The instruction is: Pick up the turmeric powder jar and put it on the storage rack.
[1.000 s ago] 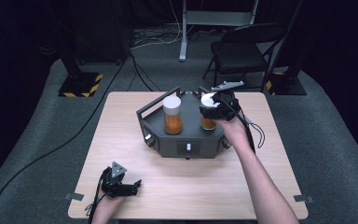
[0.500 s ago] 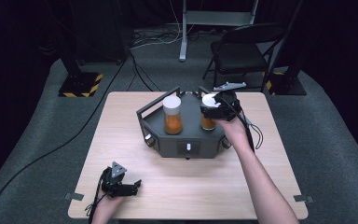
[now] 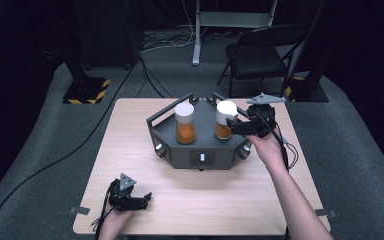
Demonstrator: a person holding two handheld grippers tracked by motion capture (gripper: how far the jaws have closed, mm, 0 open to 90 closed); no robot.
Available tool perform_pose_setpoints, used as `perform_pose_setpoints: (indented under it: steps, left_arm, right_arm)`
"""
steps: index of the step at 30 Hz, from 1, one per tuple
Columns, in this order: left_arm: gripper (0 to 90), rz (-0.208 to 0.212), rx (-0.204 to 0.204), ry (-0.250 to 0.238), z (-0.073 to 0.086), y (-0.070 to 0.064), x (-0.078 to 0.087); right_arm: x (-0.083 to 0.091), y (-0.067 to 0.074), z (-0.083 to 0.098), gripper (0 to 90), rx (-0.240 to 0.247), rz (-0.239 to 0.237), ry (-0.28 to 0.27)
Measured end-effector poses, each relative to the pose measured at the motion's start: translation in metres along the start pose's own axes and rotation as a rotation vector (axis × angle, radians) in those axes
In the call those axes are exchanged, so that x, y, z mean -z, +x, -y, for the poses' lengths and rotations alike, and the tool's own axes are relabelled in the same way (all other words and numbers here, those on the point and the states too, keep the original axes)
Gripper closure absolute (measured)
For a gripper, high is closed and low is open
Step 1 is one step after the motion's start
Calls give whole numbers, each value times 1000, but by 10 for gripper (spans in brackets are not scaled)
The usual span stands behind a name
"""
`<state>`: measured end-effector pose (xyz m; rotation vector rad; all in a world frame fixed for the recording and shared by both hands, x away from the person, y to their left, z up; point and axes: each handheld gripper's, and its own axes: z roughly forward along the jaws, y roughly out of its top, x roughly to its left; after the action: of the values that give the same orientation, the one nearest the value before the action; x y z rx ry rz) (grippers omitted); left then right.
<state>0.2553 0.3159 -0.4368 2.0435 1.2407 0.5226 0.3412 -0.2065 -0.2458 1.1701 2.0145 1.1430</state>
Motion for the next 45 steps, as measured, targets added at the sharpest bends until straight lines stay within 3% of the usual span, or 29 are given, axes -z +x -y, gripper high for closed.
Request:
perform_pose_setpoints:
  steps: [11,14,20,35,45]
  left_arm:
    - [32,-1,1,0,0,0,0]
    - [32,-1,1,0,0,0,0]
    - [32,-1,0,0,0,0,0]
    - [32,-1,1,0,0,0,0]
    - [32,-1,1,0,0,0,0]
  right_arm:
    - [22,-12,43,0,-7,9,-22]
    - [27,-12,56,0,11,20,-30]
    - [33,-16,82,0,-27,8,-36]
    - [32,-4,138,0,44,27,-9]
    - [27,-10,179,0,-5,16,23]
